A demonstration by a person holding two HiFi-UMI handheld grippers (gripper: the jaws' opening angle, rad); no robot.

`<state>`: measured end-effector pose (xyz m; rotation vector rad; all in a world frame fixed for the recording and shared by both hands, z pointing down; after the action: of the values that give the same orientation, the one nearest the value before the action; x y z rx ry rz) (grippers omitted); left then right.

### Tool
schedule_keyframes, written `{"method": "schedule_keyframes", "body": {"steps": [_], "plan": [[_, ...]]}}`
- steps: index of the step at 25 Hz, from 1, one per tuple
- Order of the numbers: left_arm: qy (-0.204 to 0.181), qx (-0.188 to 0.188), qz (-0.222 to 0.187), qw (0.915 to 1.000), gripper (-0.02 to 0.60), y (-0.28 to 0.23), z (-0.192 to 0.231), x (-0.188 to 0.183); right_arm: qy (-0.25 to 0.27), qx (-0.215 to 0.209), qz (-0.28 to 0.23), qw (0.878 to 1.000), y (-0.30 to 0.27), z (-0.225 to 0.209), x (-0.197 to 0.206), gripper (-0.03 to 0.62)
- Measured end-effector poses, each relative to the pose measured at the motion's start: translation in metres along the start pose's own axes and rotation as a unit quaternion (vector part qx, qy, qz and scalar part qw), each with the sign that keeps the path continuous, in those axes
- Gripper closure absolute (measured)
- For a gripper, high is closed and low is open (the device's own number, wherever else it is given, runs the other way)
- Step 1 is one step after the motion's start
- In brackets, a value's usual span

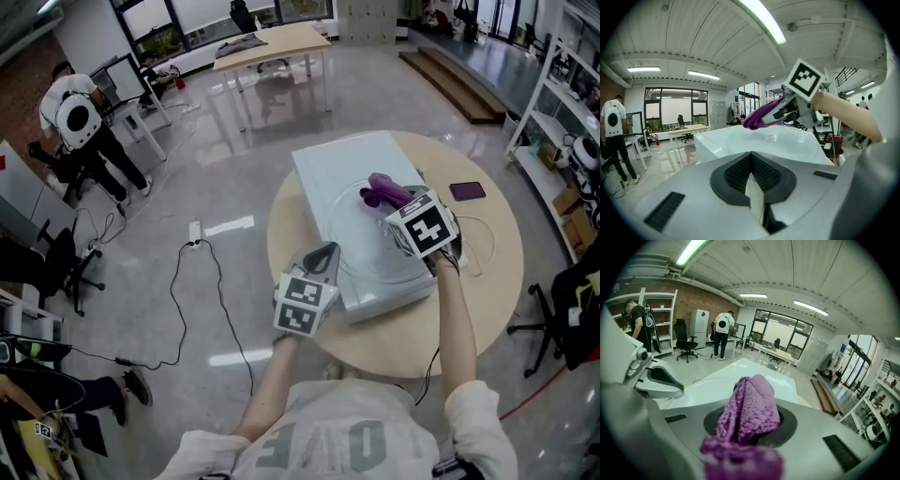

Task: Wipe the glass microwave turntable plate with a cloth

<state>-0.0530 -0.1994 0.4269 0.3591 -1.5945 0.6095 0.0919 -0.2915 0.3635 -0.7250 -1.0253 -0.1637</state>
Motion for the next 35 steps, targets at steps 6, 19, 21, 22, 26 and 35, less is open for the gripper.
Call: {"method": "schedule_keyframes", "body": {"steps": [6, 19, 21, 22, 26, 35], "plan": [[0.0, 0.006, -0.002, 1.0, 0.586, 0.0, -0.001, -0.005, -0.007, 0.016, 0.037, 0.999, -0.041, -0.021, 0.009, 0.546], [-0.006, 0.019, 0.0, 0.9998, 0.586, -0.013, -0.016, -0.008, -0.02, 0.015, 0.03, 0.999, -0.052, -0.022, 0.009, 0.546], [-0.005, 0.021, 0.001, 0.9998, 0.586, -0.016, -0.019, -0.009, -0.016, 0.014, 0.03, 0.999, -0.047, -0.017, 0.009, 0.546], [-0.006, 0.02, 0.003, 0.9998, 0.586, -0.018, -0.02, -0.009, -0.014, 0.013, 0.031, 0.999, -0.044, -0.015, 0.01, 0.546], [0.002, 0.02, 0.003, 0.9998, 0.586, -0.017, -0.021, -0.006, -0.005, 0.009, 0.039, 0.999, -0.026, -0.002, 0.018, 0.546], [-0.003, 0.016, 0.0, 0.9999, 0.586, -0.01, -0.017, -0.006, 0.012, -0.005, 0.035, 0.999, 0.033, 0.038, 0.032, 0.546]]}}
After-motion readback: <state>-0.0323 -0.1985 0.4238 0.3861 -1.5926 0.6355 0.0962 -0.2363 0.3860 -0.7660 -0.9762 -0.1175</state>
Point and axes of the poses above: the fingertips, and each gripper's own axes: y backward along the fingers, z to its left, x out of its underside, the point moved 5 cm from there along y, backward along the fingers, and after that the axes turned 9 degrees about -z, right-handed, at the moved point
